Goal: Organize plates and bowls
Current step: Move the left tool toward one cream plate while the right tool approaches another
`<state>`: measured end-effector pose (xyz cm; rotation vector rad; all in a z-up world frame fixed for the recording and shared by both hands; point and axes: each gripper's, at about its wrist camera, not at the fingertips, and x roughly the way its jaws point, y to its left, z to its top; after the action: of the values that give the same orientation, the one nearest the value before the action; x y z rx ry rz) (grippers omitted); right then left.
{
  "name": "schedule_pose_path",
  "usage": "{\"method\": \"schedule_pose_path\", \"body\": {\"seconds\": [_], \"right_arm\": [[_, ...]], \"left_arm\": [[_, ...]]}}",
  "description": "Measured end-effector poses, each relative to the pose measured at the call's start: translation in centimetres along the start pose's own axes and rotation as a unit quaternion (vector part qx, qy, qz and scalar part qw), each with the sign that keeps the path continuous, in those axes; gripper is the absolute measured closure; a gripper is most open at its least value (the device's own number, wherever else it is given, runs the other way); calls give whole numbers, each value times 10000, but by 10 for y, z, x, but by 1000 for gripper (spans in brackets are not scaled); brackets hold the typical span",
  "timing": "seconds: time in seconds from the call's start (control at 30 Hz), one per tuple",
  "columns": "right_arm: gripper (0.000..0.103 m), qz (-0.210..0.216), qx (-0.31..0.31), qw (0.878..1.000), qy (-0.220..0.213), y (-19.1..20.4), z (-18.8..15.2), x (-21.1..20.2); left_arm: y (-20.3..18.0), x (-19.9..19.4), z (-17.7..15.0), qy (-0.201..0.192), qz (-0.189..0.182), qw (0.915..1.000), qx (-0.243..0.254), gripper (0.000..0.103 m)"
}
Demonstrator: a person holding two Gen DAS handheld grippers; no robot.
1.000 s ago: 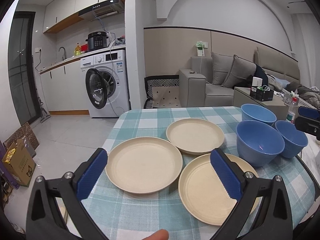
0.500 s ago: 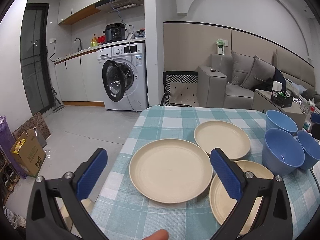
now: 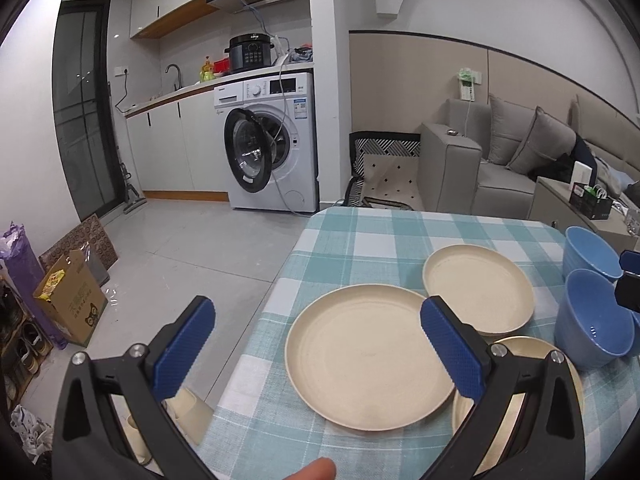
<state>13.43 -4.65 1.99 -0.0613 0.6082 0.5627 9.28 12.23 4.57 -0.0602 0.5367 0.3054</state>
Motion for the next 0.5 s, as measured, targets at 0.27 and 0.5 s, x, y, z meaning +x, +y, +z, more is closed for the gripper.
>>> {"method": "schedule_pose_path", "body": {"seconds": [0.27,0.5], "right_arm": [[0,76,119,9995,267,6,10,35],[0,74,151,9985,529,9,12,65]], "left_arm": [[15,23,-7,284,7,9995,-109,0],[21,38,-13,489,-1,9987,-131,0]]}}
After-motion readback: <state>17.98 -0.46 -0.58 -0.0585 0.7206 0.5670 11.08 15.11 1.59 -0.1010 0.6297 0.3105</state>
